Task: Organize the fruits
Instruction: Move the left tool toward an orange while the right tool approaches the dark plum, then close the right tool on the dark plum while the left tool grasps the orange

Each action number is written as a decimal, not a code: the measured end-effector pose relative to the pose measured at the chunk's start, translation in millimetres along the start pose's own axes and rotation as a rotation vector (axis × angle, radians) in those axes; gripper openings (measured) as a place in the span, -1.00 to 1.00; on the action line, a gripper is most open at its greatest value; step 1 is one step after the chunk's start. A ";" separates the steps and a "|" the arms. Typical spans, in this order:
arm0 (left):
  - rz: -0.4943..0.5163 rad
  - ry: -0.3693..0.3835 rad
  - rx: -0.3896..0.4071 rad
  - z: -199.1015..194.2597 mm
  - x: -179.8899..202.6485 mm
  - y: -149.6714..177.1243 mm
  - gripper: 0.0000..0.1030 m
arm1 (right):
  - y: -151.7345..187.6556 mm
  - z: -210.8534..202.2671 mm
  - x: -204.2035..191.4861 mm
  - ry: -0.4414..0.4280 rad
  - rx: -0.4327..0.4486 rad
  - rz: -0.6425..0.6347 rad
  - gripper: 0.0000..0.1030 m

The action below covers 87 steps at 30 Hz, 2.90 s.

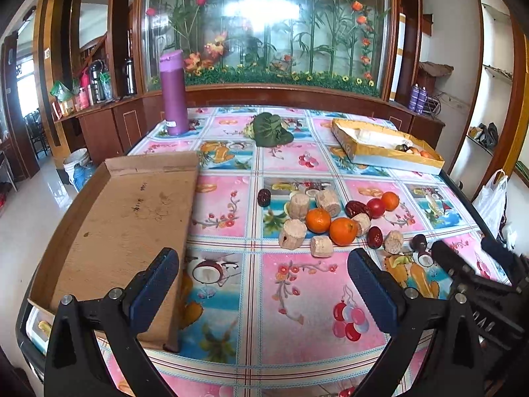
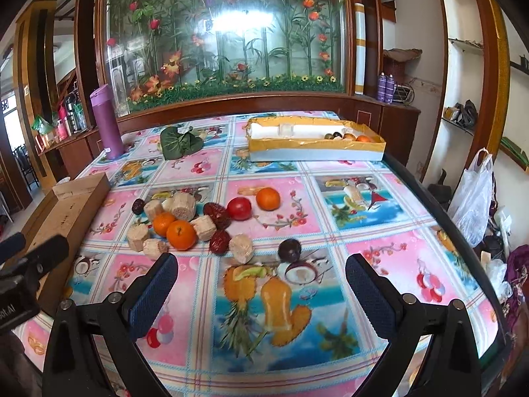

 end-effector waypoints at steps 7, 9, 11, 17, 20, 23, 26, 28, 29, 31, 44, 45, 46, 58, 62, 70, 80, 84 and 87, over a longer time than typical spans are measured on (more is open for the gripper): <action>-0.023 0.028 -0.070 25.4 -2.1 1.3 0.98 | -17.0 14.4 21.2 0.036 -0.013 -0.031 0.99; -0.032 0.043 -0.091 31.8 -2.6 1.4 0.98 | -21.2 21.6 29.6 0.029 -0.036 -0.033 0.99; -0.032 0.062 -0.112 38.1 -0.4 1.3 0.98 | -25.7 30.3 38.8 0.022 -0.065 -0.033 0.99; 0.005 0.186 -0.162 47.3 19.2 -8.6 0.64 | -43.7 56.4 68.5 -0.049 -0.156 0.022 0.98; 0.023 0.281 -0.199 54.7 32.9 -16.5 0.25 | -53.0 66.6 77.8 -0.099 -0.183 0.062 0.89; 0.053 0.307 -0.212 65.0 46.5 -21.5 0.17 | -62.5 79.6 77.4 -0.132 -0.201 0.068 0.71; 0.109 0.313 -0.215 76.4 61.5 -22.7 0.10 | -68.8 97.7 66.5 -0.156 -0.217 0.039 0.58; 0.150 0.323 -0.242 86.6 70.8 -21.0 -0.10 | -69.1 113.7 60.6 -0.170 -0.253 0.033 0.32; 0.168 0.321 -0.261 91.8 74.2 -19.2 -0.21 | -67.4 118.9 59.6 -0.170 -0.271 0.038 0.32; 0.195 0.304 -0.254 96.6 77.1 -19.8 -0.23 | -59.7 122.1 59.0 -0.191 -0.294 0.053 0.32; 0.280 0.310 -0.237 106.3 91.8 -22.5 -0.68 | -8.1 102.4 56.2 -0.169 -0.317 -0.070 0.30; 0.271 0.329 -0.244 104.6 88.9 -22.4 -0.70 | -8.0 102.6 54.6 -0.169 -0.314 -0.075 0.24; 0.263 0.342 -0.249 103.0 87.1 -21.4 -0.72 | -7.6 102.3 52.6 -0.176 -0.311 -0.081 0.16; 0.350 0.286 -0.223 112.2 102.6 -23.3 -0.30 | -2.7 104.9 25.9 -0.205 -0.306 -0.138 -0.16; 0.404 0.231 -0.202 108.9 107.3 -15.5 -0.32 | -2.5 103.0 25.7 -0.184 -0.299 -0.144 -0.35; 0.276 0.281 -0.237 104.0 82.5 -18.8 -0.89 | -0.3 94.9 33.0 -0.193 -0.296 -0.108 -0.50; 0.425 0.295 -0.202 102.2 113.4 -18.1 -0.23 | 6.3 79.4 31.2 -0.213 -0.275 -0.109 -0.50; 0.592 0.250 -0.177 105.6 139.9 -10.6 0.27 | 6.5 75.3 34.7 -0.221 -0.270 -0.092 -0.50; 0.740 0.169 -0.150 108.4 150.0 -1.7 0.30 | 5.5 72.7 38.4 -0.223 -0.261 -0.082 -0.50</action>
Point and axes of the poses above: each gripper's, at about its wrist camera, not at the fingertips, and z roughly the way its jaws point, x to its right, y to its underside, the point moved 5 cm from there along z, roughly the way its jaws point, and after that the axes turned 6 degrees about -x, right-handed, at the moved point
